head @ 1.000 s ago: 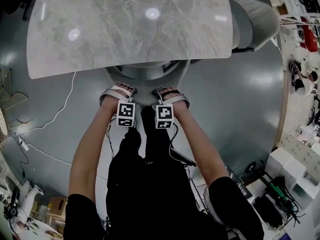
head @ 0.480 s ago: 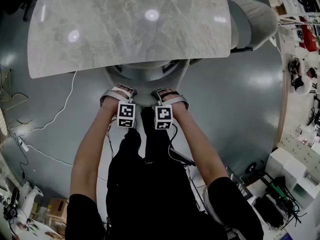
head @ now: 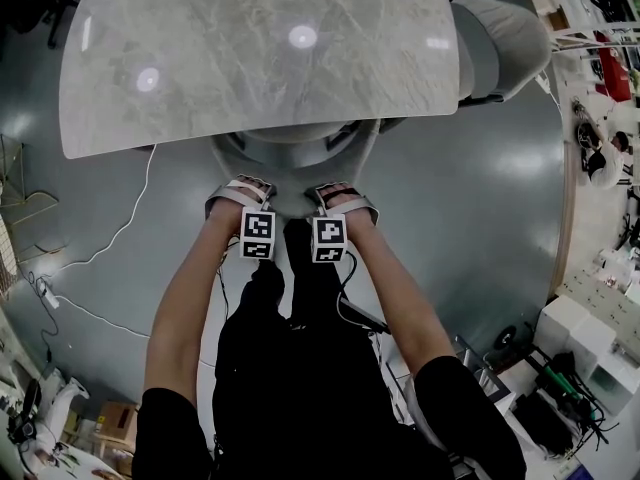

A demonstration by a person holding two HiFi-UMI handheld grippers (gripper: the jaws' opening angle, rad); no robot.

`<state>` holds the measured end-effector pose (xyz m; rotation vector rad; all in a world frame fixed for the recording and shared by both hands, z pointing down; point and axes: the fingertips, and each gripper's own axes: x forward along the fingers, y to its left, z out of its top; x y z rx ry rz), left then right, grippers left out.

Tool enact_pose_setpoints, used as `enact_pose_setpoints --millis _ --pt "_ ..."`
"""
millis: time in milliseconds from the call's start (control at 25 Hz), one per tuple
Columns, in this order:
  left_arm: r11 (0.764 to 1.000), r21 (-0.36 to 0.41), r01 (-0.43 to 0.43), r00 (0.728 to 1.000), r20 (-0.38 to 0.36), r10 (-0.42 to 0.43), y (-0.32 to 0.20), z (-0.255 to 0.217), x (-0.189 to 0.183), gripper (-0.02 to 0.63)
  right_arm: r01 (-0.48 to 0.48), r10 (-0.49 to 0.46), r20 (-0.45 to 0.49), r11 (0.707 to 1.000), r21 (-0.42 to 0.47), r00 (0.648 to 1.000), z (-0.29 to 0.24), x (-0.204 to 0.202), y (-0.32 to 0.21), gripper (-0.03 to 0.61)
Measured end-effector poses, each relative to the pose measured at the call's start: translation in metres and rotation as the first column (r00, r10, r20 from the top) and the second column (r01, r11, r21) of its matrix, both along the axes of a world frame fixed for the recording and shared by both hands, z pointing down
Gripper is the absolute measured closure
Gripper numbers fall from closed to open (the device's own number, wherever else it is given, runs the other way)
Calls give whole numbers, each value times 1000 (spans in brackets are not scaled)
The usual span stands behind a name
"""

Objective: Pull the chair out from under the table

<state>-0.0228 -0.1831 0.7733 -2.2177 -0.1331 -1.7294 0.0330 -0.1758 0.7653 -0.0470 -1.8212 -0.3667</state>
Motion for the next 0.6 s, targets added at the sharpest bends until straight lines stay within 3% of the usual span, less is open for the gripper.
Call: enact_pose_setpoints --millis 600 --pt "999 -41 20 1000 5 -20 23 -3 0 544 10 -10 2 1000 -22 1000 -4 0 21 477"
